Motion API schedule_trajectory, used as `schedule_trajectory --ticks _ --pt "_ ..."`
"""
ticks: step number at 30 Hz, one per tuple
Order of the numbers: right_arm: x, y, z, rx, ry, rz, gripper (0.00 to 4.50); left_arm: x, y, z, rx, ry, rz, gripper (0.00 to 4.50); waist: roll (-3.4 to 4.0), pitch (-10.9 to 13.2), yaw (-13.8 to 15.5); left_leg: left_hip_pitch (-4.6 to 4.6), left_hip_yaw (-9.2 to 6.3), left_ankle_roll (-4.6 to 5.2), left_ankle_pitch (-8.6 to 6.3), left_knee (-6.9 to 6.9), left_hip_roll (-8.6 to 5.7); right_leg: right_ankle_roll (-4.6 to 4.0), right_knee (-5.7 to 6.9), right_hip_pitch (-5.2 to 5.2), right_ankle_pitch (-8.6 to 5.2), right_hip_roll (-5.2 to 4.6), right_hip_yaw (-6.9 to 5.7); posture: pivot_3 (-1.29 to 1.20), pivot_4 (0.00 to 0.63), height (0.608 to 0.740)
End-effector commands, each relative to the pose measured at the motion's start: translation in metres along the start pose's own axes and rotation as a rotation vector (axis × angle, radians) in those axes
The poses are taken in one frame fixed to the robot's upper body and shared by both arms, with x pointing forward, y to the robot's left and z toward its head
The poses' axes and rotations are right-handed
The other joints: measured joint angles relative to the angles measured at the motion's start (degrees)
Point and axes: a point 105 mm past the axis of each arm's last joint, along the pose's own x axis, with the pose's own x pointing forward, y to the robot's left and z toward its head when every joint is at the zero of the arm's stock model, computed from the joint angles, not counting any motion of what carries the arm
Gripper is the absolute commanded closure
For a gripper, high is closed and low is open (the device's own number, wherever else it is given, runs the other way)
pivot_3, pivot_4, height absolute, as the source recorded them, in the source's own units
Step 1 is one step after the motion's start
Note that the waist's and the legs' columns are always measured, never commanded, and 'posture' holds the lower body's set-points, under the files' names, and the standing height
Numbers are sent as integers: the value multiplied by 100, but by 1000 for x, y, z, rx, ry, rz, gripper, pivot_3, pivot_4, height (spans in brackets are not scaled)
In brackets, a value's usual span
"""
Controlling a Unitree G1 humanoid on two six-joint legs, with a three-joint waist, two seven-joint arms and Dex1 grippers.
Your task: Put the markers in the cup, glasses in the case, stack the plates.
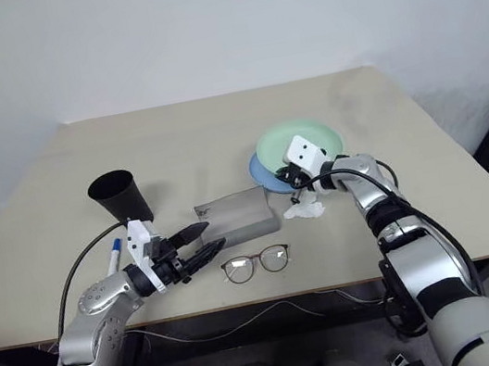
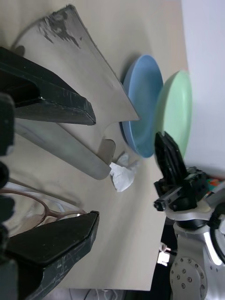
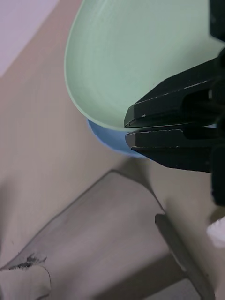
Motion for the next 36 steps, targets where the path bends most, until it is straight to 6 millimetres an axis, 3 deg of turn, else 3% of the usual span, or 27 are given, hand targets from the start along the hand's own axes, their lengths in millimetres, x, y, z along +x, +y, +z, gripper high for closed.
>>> schedule_trajectory --ticks 1,2,5,9,18,23,26,31,36 --pt "4 -9 24 -38 -52 -10 4476 -2 -2 17 52 -45 6 1420 2 0 -1 2 0 -2 1 -1 0 -3 2 -1 2 3 2 0 0 736" --pt "5 -8 24 -36 -51 -7 4476 -2 -2 17 53 -45 8 1420 3 -1 -1 6 0 -3 2 -3 0 -6 4 -1 3 4 5 0 0 736" --pt "8 -11 28 -25 -65 -36 3768 -4 -1 17 54 -43 15 1420 4 -2 -1 11 2 -15 9 -18 0 -18 5 -5 10 6 10 0 0 736" --pt "8 -15 34 -44 -91 -69 2405 -5 -1 17 56 -41 20 1420 4 -1 1 35 1 -29 18 -46 2 -25 8 -1 13 8 16 0 0 736" --pt "-18 -31 32 -56 -119 -93 2405 -1 0 18 60 -40 8 1420 4 -1 0 76 14 -30 19 -67 2 -29 7 24 11 12 46 0 0 736" --pt "-38 -19 12 -14 -94 -30 2405 1 2 18 61 -38 -1 1420 2 -3 3 80 18 -30 19 -66 5 -26 3 35 9 10 49 0 0 736" --pt "-46 -6 0 22 -56 22 1830 4 2 17 60 -38 -10 1420 3 -2 2 77 21 -29 18 -66 5 -25 3 43 8 8 52 0 0 736" --pt "-52 5 -12 74 -14 6 151 6 2 18 60 -41 -16 1420 4 -1 -7 76 33 -29 18 -66 11 -25 7 38 7 7 60 0 0 736" --pt "-48 11 -26 174 30 -29 67 6 2 18 61 -42 -18 1420 2 0 -1 72 35 -29 18 -63 14 -26 5 42 7 1 53 0 0 736"
